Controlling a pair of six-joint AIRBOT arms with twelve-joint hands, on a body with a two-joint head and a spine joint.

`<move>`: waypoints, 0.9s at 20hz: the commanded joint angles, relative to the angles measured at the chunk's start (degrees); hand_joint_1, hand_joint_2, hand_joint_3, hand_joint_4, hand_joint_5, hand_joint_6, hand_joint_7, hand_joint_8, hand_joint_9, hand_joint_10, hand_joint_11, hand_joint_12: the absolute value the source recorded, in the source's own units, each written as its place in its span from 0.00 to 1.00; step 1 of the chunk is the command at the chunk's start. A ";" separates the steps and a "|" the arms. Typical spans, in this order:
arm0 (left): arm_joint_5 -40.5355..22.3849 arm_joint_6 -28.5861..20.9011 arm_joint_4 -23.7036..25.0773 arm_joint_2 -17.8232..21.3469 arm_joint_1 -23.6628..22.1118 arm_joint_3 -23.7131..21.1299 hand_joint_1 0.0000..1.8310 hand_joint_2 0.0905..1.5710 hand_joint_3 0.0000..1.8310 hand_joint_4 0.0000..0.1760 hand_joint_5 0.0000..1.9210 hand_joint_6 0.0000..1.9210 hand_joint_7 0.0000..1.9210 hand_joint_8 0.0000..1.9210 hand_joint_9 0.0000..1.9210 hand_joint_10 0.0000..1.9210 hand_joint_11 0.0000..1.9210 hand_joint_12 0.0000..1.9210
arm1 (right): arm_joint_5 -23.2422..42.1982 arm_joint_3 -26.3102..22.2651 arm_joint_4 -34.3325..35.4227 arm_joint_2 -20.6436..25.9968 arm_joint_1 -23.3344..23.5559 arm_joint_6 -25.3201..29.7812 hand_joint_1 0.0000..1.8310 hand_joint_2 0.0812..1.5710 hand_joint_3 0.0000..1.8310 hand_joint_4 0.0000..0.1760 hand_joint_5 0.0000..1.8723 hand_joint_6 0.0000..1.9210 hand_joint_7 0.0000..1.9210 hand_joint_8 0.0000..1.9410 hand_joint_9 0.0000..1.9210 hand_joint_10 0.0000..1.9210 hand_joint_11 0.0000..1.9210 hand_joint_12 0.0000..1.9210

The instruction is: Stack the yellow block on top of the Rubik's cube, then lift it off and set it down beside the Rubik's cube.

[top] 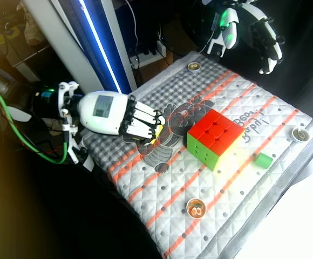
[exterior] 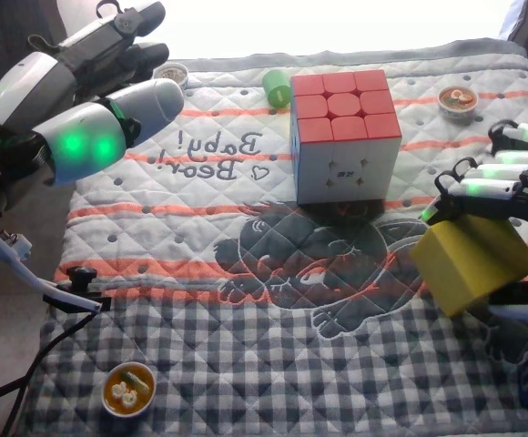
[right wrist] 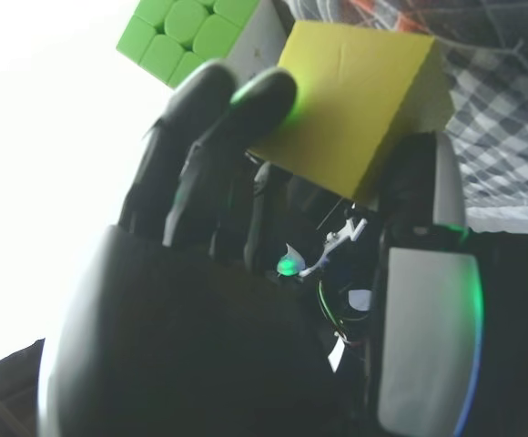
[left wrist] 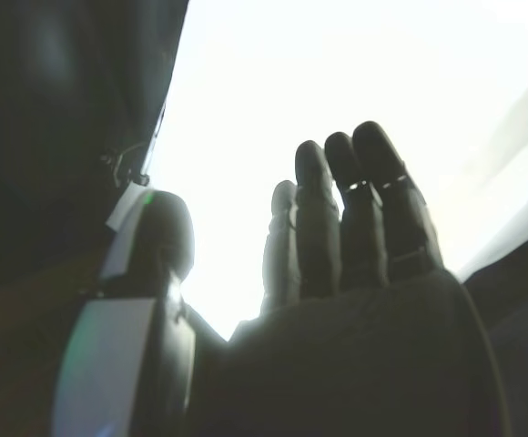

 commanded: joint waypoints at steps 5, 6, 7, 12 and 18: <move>7.19 -0.51 1.40 0.34 -0.13 -0.16 0.33 0.80 0.00 0.39 0.14 0.00 0.20 0.00 0.04 0.39 0.00 0.67 | 6.75 -0.11 0.11 0.05 0.42 0.10 0.47 0.51 0.00 0.00 0.08 0.74 0.01 0.75 0.00 0.74 0.00 0.86; 7.40 -0.52 1.37 0.36 -0.04 -0.20 0.32 0.80 0.00 0.34 0.15 0.01 0.20 0.00 0.05 0.38 0.00 0.69 | 6.96 -0.17 0.14 0.25 0.48 0.10 0.46 0.51 0.00 0.00 0.06 0.76 0.00 0.76 0.00 0.72 0.00 0.86; 7.63 -0.53 1.34 0.46 0.08 -0.30 0.31 0.80 0.00 0.30 0.15 0.01 0.20 0.00 0.06 0.38 0.00 0.69 | 7.48 -0.32 0.18 0.63 0.51 0.10 0.46 0.51 0.00 0.00 0.06 0.77 0.00 0.75 0.00 0.68 0.00 0.84; 9.47 -0.54 1.34 1.64 0.59 -1.18 0.27 0.78 0.00 0.15 0.18 0.01 0.22 0.01 0.07 0.44 0.00 0.76 | 12.63 -1.40 1.02 2.72 0.51 0.10 0.41 0.54 0.00 0.00 0.05 0.83 0.01 0.86 0.00 0.86 0.00 0.95; 14.34 -6.21 3.79 3.41 2.14 -1.87 0.24 0.77 0.00 0.20 0.22 0.02 0.27 0.03 0.12 0.43 0.00 0.80 | 25.53 -2.88 4.55 5.11 0.40 -1.32 0.44 0.56 0.00 0.00 0.09 0.88 0.05 0.89 0.01 0.89 0.00 0.92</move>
